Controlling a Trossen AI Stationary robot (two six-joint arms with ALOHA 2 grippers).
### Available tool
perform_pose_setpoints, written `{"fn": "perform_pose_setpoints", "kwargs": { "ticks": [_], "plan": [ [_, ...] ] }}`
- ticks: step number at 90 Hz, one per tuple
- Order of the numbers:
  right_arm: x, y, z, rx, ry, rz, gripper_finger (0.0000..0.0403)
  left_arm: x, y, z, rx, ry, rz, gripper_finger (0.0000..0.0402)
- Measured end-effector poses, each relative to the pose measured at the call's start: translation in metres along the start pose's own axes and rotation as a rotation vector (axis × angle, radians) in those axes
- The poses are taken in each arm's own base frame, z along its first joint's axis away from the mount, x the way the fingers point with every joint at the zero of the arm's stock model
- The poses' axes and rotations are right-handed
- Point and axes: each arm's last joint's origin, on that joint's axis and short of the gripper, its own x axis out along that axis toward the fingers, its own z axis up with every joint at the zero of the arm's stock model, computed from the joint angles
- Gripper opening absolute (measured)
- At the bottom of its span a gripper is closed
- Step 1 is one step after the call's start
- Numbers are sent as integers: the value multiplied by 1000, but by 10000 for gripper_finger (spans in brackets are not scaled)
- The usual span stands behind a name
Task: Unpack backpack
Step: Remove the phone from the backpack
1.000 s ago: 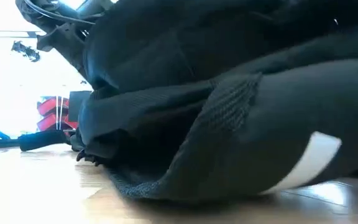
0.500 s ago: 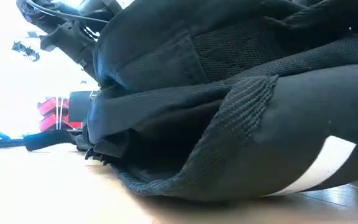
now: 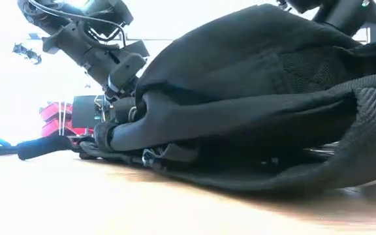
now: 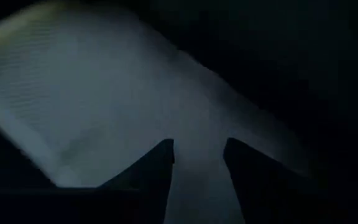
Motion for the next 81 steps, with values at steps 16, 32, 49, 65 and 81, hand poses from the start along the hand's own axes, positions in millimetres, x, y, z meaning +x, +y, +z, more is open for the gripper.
{"fn": "perform_pose_setpoints", "kwargs": {
  "ticks": [16, 32, 49, 65, 81],
  "plan": [
    [-13, 0, 6, 25, -132, -95, 128, 0, -1, 1, -6, -5, -29, 1],
    [-11, -3, 15, 64, -205, -124, 139, 0, -1, 1, -7, -4, -37, 1],
    [-6, -13, 20, 38, -201, -158, 183, 0, -1, 1, -6, -4, -39, 1],
    [-3, -19, 24, 43, -195, -170, 240, 0, -1, 1, 8, -8, -40, 1],
    [0, -24, 26, 51, -170, -162, 285, -4, 0, 5, 76, -29, 35, 1]
  ]
}}
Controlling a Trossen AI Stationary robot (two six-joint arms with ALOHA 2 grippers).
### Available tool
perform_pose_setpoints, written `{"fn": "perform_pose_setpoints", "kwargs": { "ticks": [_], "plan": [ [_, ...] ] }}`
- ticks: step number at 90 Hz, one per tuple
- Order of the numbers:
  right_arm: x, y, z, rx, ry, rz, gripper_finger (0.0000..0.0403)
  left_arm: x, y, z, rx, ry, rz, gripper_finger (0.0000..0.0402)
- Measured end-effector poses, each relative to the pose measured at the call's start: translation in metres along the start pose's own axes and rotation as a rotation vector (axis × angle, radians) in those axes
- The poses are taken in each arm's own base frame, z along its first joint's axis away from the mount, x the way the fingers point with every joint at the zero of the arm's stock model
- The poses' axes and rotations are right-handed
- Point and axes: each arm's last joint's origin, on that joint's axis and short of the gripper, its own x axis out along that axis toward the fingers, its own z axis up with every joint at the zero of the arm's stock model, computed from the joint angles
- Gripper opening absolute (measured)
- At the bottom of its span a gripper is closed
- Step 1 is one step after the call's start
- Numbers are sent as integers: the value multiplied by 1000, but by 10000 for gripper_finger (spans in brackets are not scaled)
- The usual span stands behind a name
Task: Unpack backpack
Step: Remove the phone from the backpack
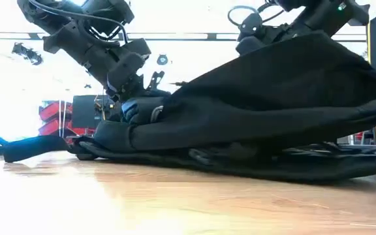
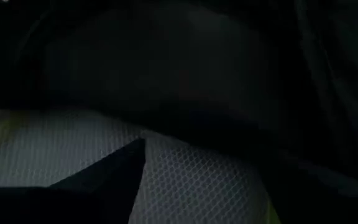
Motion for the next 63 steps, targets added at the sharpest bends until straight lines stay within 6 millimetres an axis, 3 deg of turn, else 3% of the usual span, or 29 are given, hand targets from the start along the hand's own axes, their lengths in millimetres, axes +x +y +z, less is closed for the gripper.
{"fn": "perform_pose_setpoints", "kwargs": {
  "ticks": [37, 63],
  "plan": [
    [-3, 1, -7, -14, 50, 7, 298, -18, -1, 16, 59, -101, 41, 7],
    [-3, 1, -6, -12, 50, 8, 288, -19, 1, 16, 205, -108, 132, 104]
  ]
}}
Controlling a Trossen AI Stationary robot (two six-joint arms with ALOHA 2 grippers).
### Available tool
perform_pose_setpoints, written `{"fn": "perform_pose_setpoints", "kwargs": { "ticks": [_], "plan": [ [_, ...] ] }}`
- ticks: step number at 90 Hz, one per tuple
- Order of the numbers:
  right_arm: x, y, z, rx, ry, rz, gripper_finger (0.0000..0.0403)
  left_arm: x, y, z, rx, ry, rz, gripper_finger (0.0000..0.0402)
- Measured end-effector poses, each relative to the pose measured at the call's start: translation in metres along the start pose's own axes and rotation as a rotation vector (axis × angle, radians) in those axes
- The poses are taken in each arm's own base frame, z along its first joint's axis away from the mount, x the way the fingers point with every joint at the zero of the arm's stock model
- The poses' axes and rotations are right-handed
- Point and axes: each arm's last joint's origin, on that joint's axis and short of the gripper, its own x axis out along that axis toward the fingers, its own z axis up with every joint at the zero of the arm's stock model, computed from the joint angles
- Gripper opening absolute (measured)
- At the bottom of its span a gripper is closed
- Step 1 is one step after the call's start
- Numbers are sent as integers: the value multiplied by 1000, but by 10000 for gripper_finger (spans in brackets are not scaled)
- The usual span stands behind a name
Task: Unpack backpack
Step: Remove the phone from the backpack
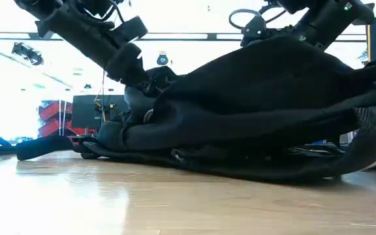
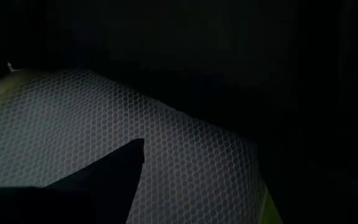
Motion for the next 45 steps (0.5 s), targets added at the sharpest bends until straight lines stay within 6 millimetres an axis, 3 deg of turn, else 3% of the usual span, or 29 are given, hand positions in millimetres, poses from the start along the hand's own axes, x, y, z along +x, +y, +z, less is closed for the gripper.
{"fn": "perform_pose_setpoints", "kwargs": {
  "ticks": [24, 45],
  "plan": [
    [0, 0, 0, 2, 0, 1, 300, -8, 12, 12, 58, -68, 257, 200],
    [0, 0, 0, 16, 2, -1, 305, -27, 11, 36, 86, -250, 252, 224]
  ]
}}
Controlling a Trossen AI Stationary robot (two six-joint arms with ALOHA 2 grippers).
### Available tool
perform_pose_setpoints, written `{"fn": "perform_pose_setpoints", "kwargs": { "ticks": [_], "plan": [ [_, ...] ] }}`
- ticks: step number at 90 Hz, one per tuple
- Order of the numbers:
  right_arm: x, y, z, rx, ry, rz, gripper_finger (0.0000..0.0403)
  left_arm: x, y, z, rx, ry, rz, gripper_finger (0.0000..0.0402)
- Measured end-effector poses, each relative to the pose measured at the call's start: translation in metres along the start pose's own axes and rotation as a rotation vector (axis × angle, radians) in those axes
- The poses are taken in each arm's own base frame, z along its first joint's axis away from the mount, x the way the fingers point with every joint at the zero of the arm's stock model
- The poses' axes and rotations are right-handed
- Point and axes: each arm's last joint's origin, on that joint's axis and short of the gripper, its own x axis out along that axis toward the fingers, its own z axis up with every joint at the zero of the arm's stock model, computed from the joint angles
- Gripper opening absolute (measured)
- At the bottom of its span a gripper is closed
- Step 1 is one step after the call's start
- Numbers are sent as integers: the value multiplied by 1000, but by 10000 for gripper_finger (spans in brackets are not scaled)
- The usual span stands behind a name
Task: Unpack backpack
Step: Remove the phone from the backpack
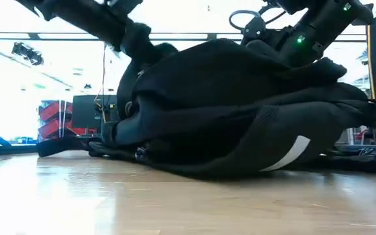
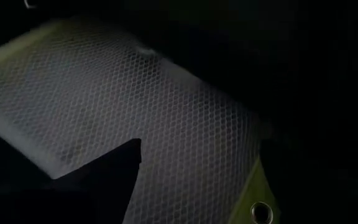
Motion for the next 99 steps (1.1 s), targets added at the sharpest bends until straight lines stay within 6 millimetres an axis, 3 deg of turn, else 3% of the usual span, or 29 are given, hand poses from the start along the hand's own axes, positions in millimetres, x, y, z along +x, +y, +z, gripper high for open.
{"fn": "perform_pose_setpoints", "kwargs": {
  "ticks": [32, 61, 75, 87, 99],
  "plan": [
    [0, 0, 0, 3, 2, -1, 307, -12, -8, 8, 133, -44, 10, 225],
    [0, 0, 0, 5, 3, -3, 309, -40, -37, 21, 205, -232, -215, 225],
    [0, 0, 0, 5, 3, -3, 308, -43, -61, 10, 274, -219, -296, 225],
    [0, 0, 0, 5, 3, -3, 310, -35, -86, -8, 303, -188, -417, 225],
    [0, 0, 0, 5, 3, -2, 311, -21, -103, -22, 322, -115, -427, 223]
  ]
}}
